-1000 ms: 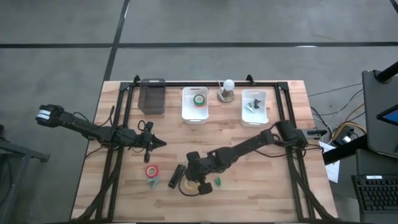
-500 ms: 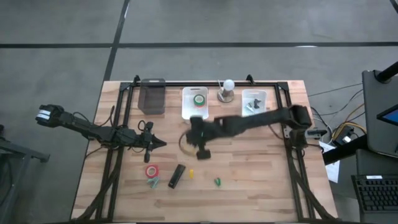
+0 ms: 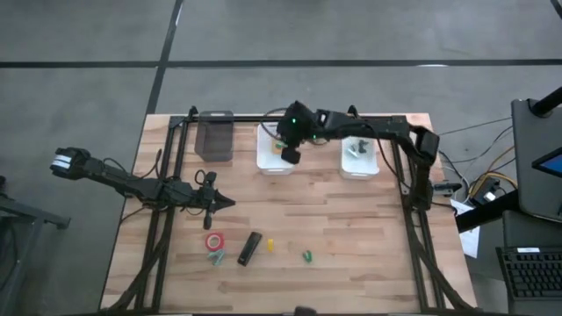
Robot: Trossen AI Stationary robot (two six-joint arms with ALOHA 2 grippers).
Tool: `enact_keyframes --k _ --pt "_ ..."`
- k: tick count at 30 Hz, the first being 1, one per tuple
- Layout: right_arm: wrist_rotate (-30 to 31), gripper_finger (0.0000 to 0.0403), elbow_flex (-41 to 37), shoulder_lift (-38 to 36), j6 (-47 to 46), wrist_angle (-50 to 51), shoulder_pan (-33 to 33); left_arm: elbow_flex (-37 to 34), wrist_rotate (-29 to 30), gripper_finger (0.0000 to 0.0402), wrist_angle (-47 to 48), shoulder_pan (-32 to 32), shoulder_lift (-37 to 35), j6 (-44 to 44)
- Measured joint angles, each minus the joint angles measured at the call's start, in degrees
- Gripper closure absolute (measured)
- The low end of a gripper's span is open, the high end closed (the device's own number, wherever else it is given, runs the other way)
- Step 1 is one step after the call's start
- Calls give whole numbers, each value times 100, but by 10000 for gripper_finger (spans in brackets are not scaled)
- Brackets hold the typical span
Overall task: Pick and place Stapler, Stapler remover, tape
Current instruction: Put the yellow tape into the left white bin
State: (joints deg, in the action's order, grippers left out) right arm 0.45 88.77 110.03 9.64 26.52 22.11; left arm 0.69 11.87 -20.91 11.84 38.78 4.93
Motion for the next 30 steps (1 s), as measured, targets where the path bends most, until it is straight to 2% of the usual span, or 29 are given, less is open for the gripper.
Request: enact_keyframes --k 4,6,21,30 --pt "-665 378 0 328 -226 -14 346 -2 0 378 1 0 0 0" --pt "-804 378 0 490 -261 -9 373 0 0 378 1 0 0 0" --pt "-800 376 2 995 -173 -13 188 -2 0 378 2 0 -2 0" --pt "-802 323 2 982 -279 -22 175 -1 0 378 1 0 0 0"
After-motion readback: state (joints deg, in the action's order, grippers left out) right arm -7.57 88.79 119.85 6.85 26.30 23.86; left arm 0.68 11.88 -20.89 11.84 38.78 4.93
